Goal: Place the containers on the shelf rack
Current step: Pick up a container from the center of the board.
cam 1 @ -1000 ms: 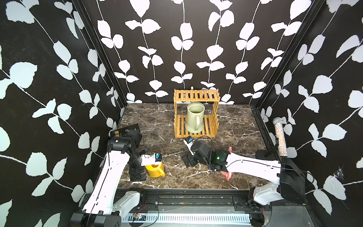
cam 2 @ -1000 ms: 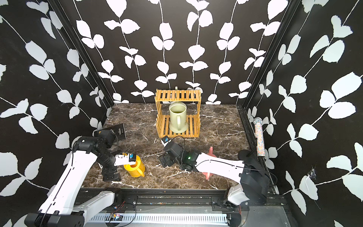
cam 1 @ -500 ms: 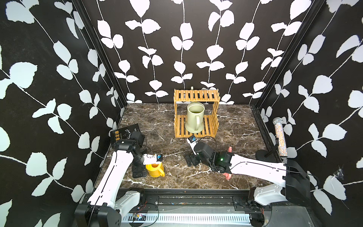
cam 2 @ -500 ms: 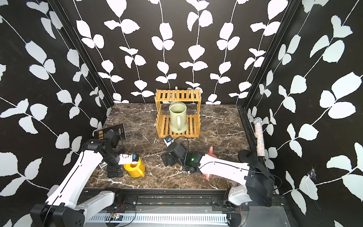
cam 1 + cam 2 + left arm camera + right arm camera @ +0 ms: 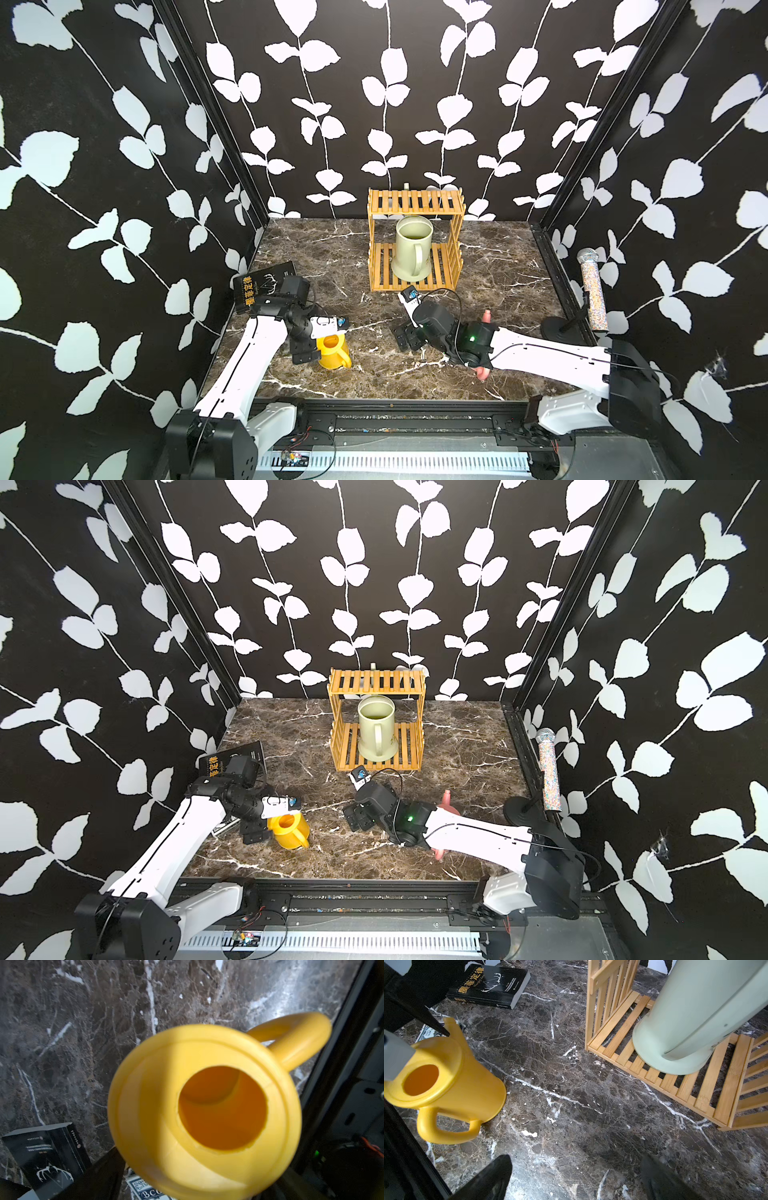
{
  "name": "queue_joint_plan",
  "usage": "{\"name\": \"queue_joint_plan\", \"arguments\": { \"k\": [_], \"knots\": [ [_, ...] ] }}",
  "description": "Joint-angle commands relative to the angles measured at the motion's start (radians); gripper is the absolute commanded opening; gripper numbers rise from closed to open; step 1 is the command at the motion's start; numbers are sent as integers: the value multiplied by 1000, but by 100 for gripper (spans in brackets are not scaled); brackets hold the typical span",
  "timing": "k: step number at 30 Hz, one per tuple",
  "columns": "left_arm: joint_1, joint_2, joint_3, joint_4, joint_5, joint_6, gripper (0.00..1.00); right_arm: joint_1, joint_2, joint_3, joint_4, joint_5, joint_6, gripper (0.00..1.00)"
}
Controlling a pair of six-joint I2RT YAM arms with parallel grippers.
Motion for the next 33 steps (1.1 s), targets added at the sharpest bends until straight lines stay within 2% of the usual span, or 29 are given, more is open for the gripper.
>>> {"name": "queue_joint_plan", "arguments": {
  "k": [1,13,21,26,33],
  "knots": [
    [1,26,16,69,54,-17,98,1,-3,-3,29,8,5,99],
    [-1,192,113,210,133,-40,98,0,52,53,-11,-28,15,98],
    [-1,249,162,272,183,-56,99,2,84,75,25,-53,41,98],
    [-1,216,147,263,186,-48,98,10,140,122,12,-84,48,97],
    [0,102,83,232,175,-118,98,48,198,192,-28,-94,48,96]
  ]
}}
